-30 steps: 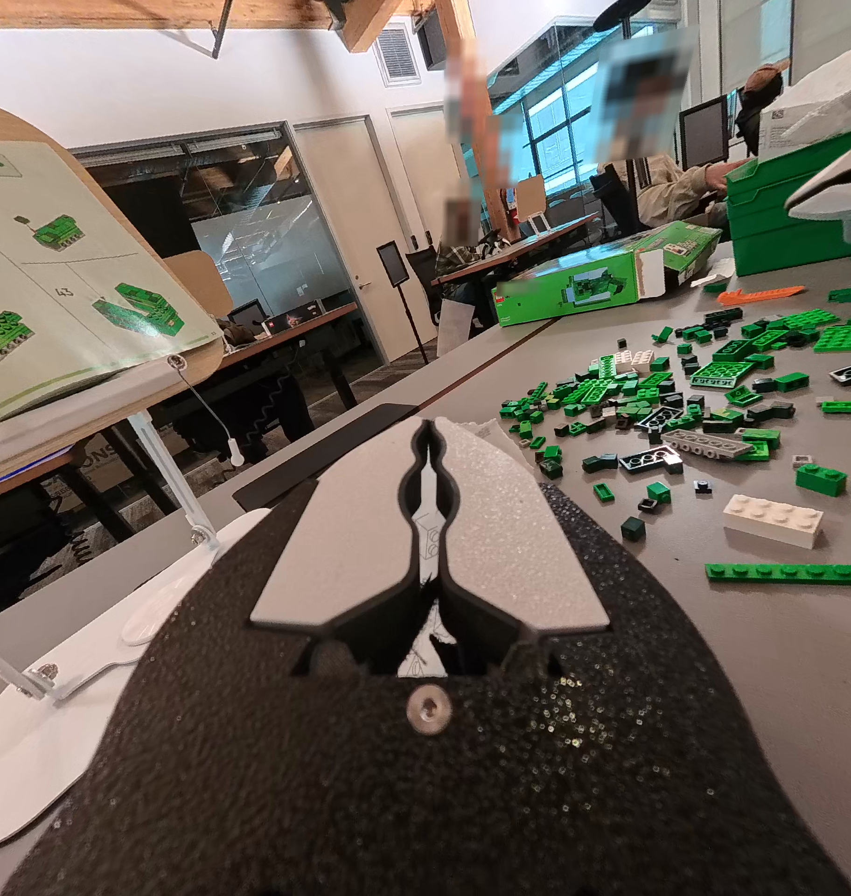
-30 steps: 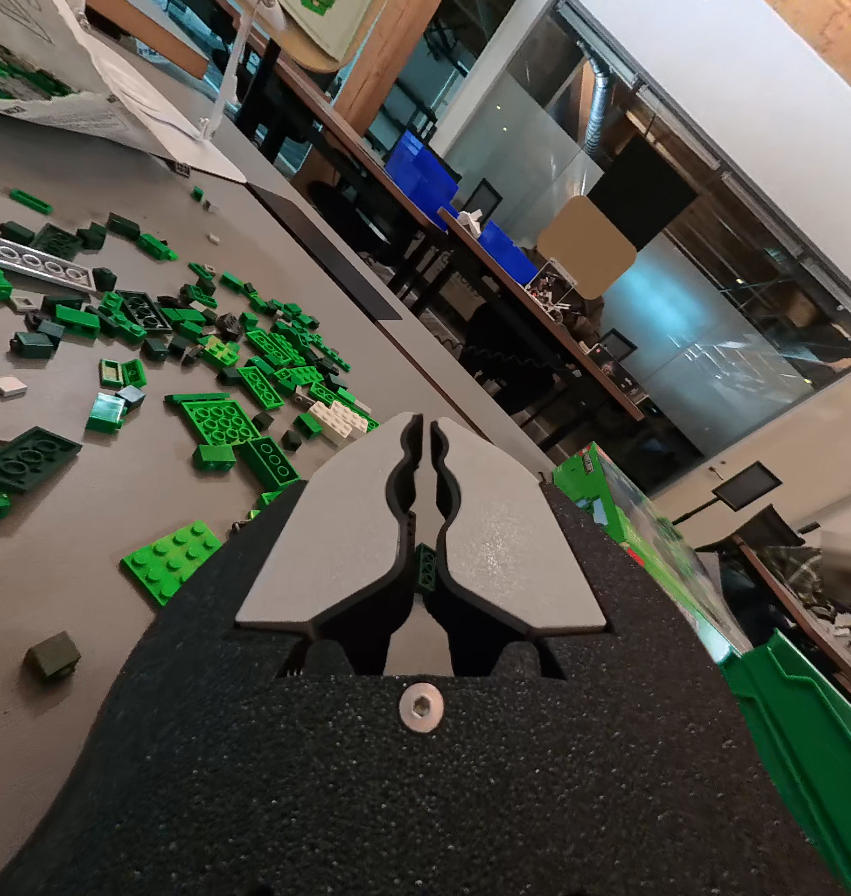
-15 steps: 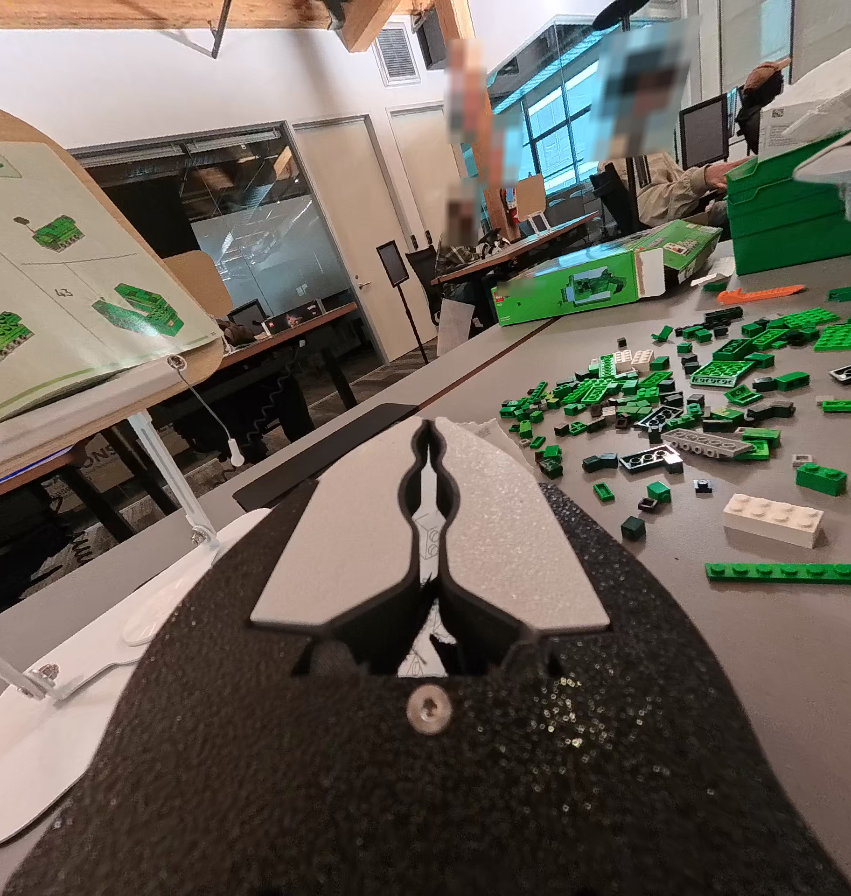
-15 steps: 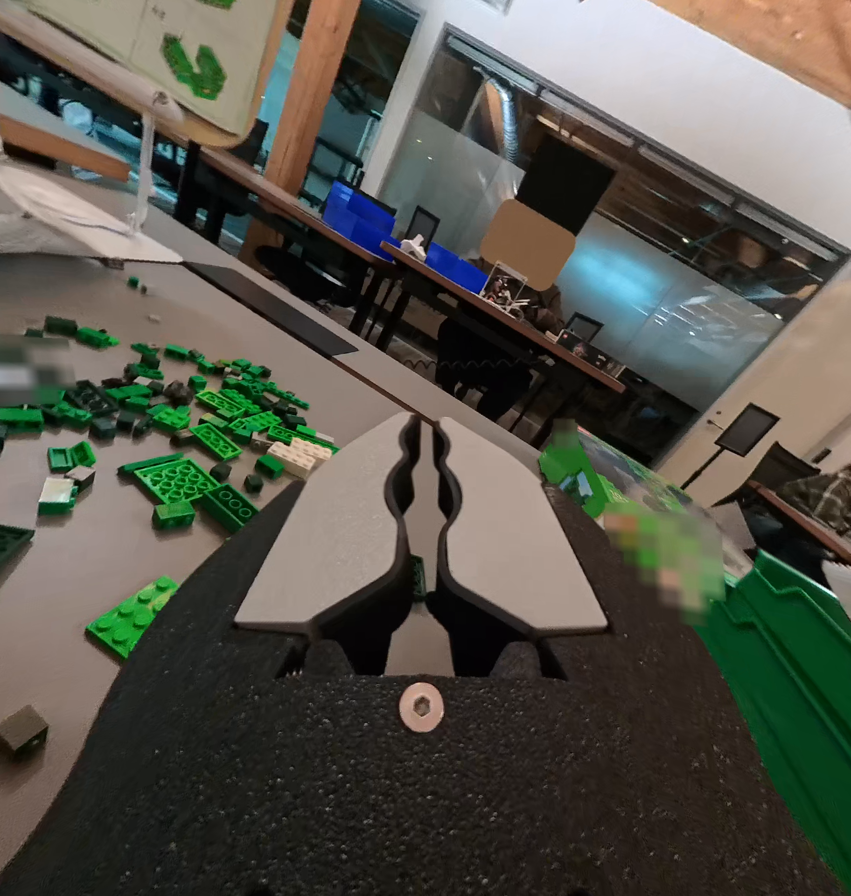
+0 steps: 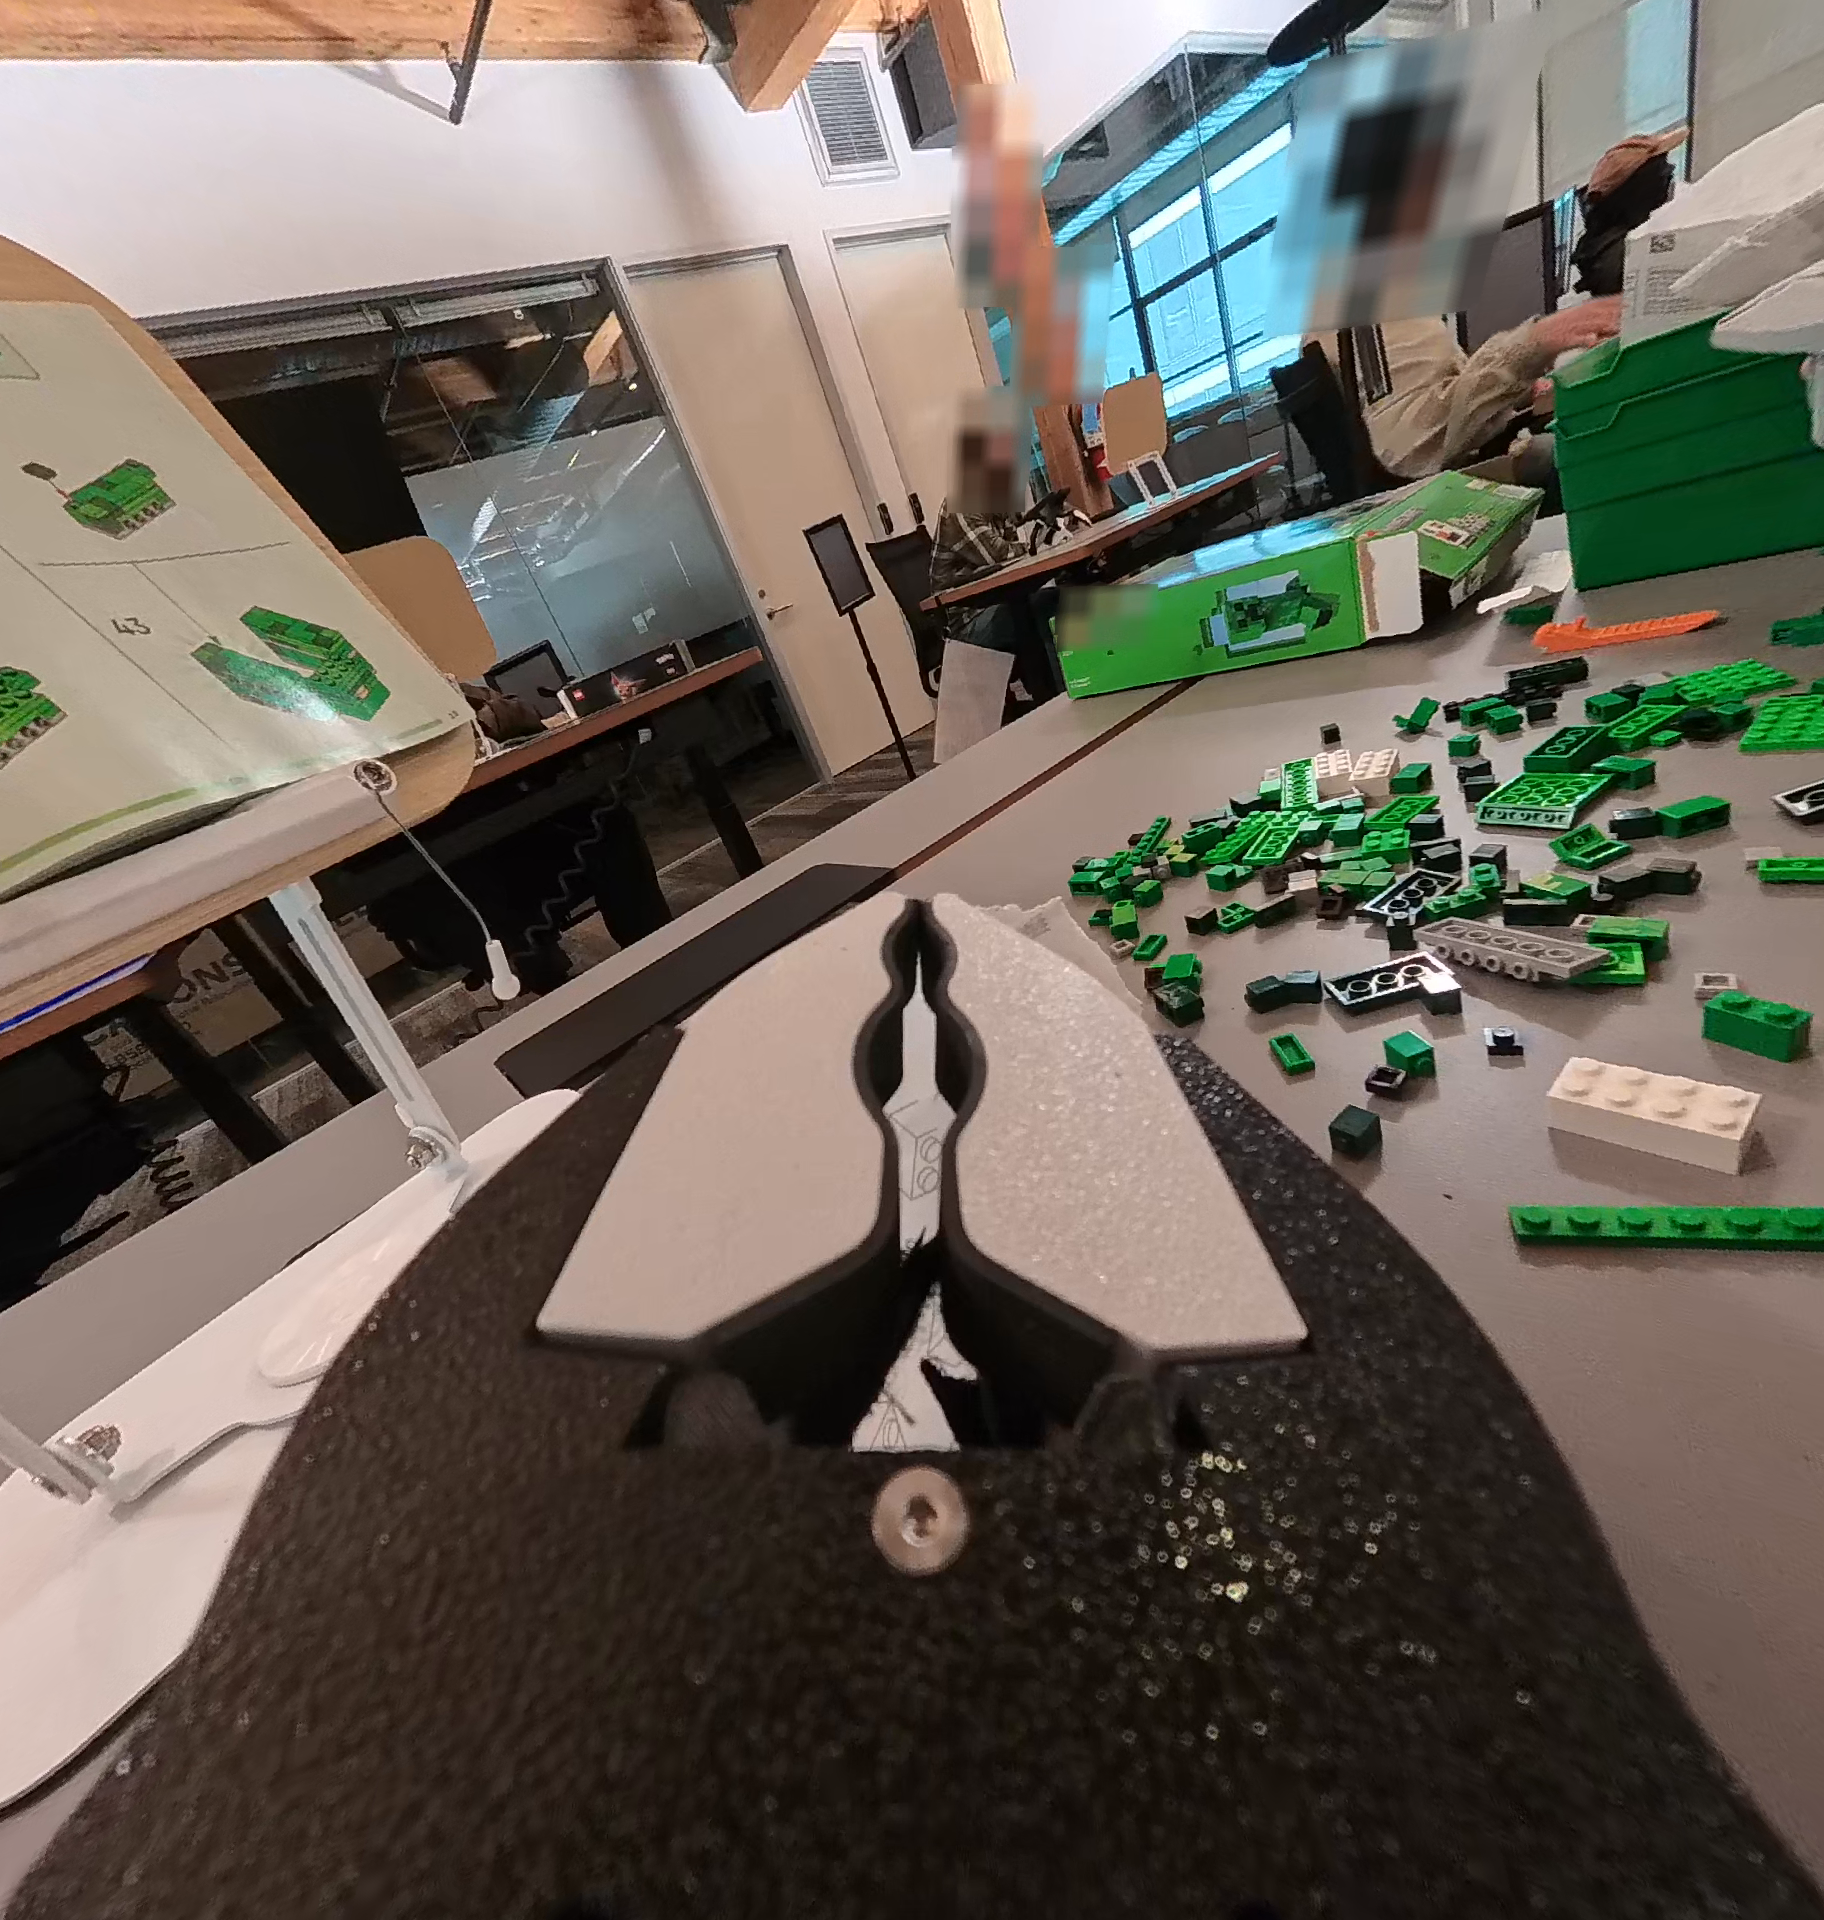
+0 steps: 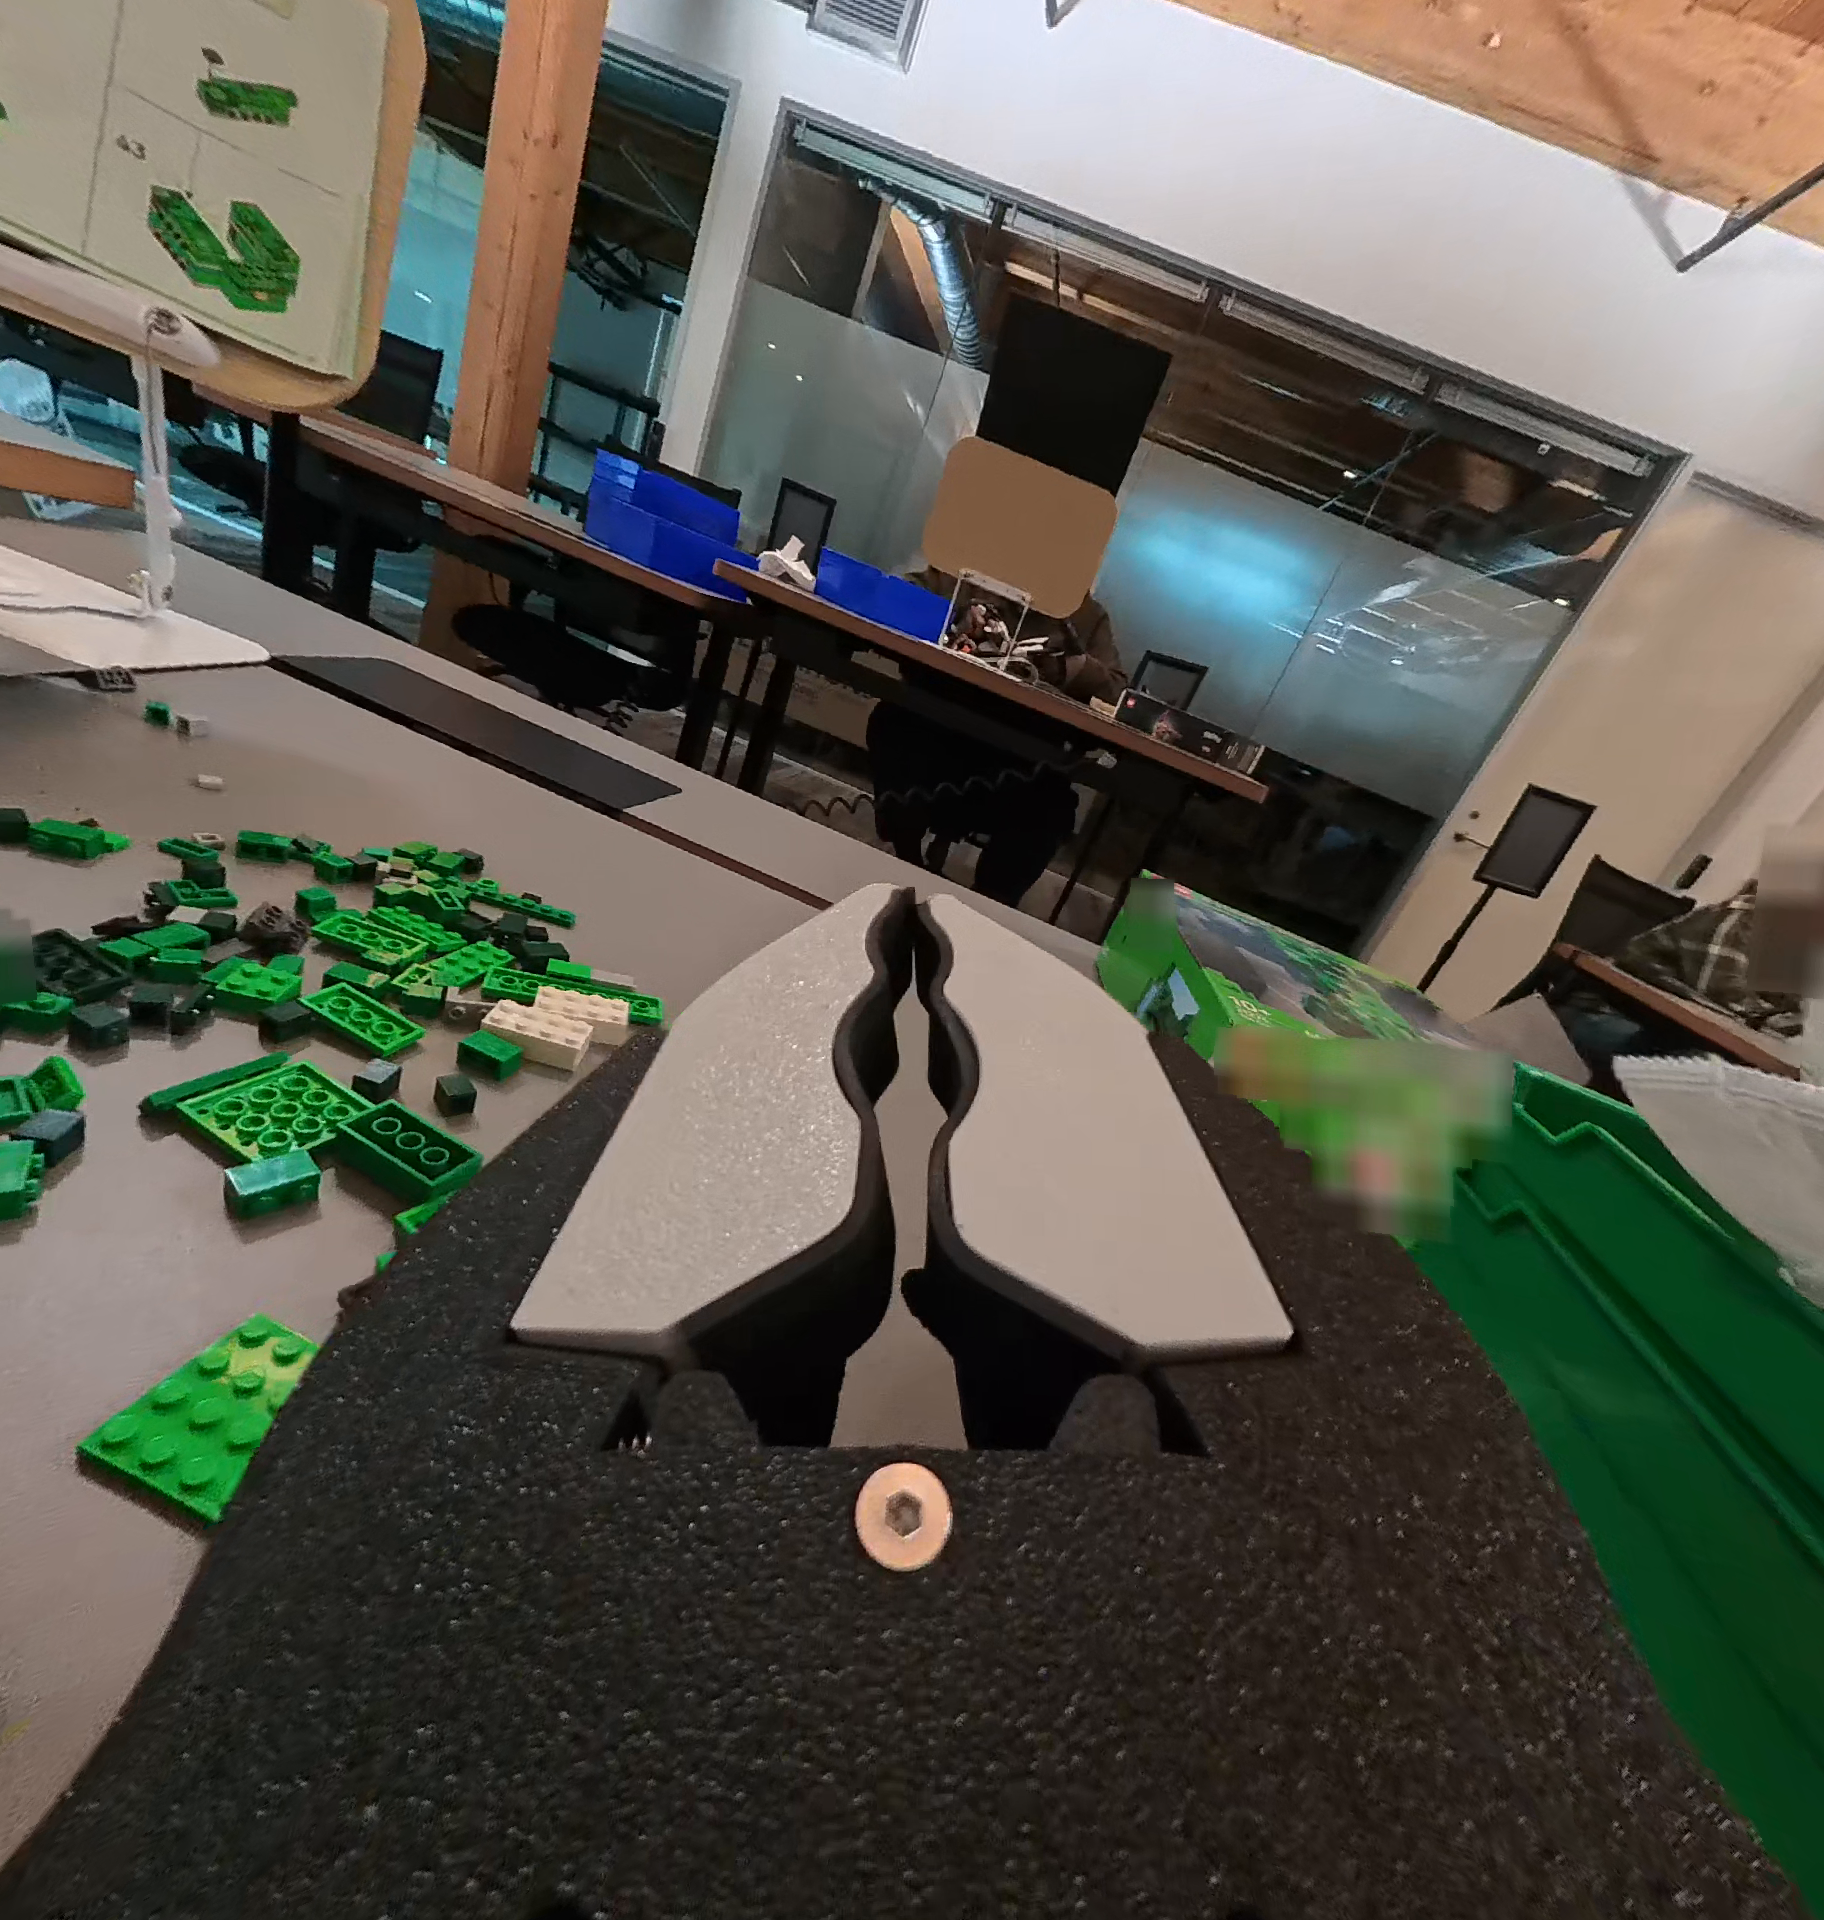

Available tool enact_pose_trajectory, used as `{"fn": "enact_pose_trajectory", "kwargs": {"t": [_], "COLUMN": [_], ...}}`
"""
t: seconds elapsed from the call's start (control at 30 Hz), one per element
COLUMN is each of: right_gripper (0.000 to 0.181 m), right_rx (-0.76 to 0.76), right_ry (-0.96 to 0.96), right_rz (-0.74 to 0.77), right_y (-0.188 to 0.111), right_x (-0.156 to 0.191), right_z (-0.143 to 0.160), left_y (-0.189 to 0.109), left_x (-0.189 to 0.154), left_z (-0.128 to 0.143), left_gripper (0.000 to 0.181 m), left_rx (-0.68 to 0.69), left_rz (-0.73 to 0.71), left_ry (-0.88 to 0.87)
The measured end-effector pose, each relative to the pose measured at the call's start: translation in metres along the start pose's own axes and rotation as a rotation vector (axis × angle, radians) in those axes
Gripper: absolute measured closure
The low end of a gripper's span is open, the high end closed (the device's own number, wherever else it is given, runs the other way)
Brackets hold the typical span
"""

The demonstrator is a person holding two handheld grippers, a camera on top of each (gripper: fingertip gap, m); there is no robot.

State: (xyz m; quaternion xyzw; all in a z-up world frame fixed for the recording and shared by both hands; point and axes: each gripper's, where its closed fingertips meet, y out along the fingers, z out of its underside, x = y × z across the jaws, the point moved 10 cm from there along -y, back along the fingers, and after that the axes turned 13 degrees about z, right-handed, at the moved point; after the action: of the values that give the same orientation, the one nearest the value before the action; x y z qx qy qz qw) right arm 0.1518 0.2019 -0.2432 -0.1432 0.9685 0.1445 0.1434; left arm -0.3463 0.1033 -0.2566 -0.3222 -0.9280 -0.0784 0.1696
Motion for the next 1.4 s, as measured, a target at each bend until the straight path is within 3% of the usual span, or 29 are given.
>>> {"fn": "enact_pose_trajectory", "kwargs": {"t": [0.03, 0.77, 0.87, 1.0, 1.07, 1.17, 1.27, 1.4], "right_gripper": [0.181, 0.181, 0.181, 0.181, 0.181, 0.181, 0.181, 0.181], "right_rx": [0.003, 0.036, 0.031, 0.03, 0.035, 0.044, 0.05, 0.046], "right_ry": [-0.014, -0.048, -0.042, -0.038, -0.043, -0.049, -0.057, -0.06], "right_rz": [0.002, -0.001, 0.001, 0.001, 0.0, -0.006, -0.012, -0.014], "right_y": [0.0, 0.003, 0.002, 0.002, 0.003, 0.004, 0.004, 0.004], "right_x": [0.001, 0.004, 0.004, 0.003, 0.004, 0.005, 0.007, 0.007], "right_z": [0.0, 0.004, 0.003, 0.003, 0.003, 0.005, 0.005, 0.004], "left_y": [0.0, -0.001, -0.006, -0.028, -0.035, -0.043, -0.041, -0.033], "left_x": [0.0, 0.002, 0.011, 0.026, 0.036, 0.04, 0.039, 0.034], "left_z": [0.0, -0.001, -0.014, -0.037, -0.035, -0.035, -0.032, -0.025], "left_gripper": [0.181, 0.181, 0.181, 0.181, 0.181, 0.181, 0.181, 0.181], "left_rx": [0.0, 0.003, 0.002, -0.125, -0.101, -0.185, -0.14, -0.116], "left_rz": [0.0, 0.005, -0.028, -0.101, -0.161, -0.173, -0.189, -0.11], "left_ry": [0.0, -0.006, -0.114, -0.241, -0.27, -0.348, -0.292, -0.255]}}
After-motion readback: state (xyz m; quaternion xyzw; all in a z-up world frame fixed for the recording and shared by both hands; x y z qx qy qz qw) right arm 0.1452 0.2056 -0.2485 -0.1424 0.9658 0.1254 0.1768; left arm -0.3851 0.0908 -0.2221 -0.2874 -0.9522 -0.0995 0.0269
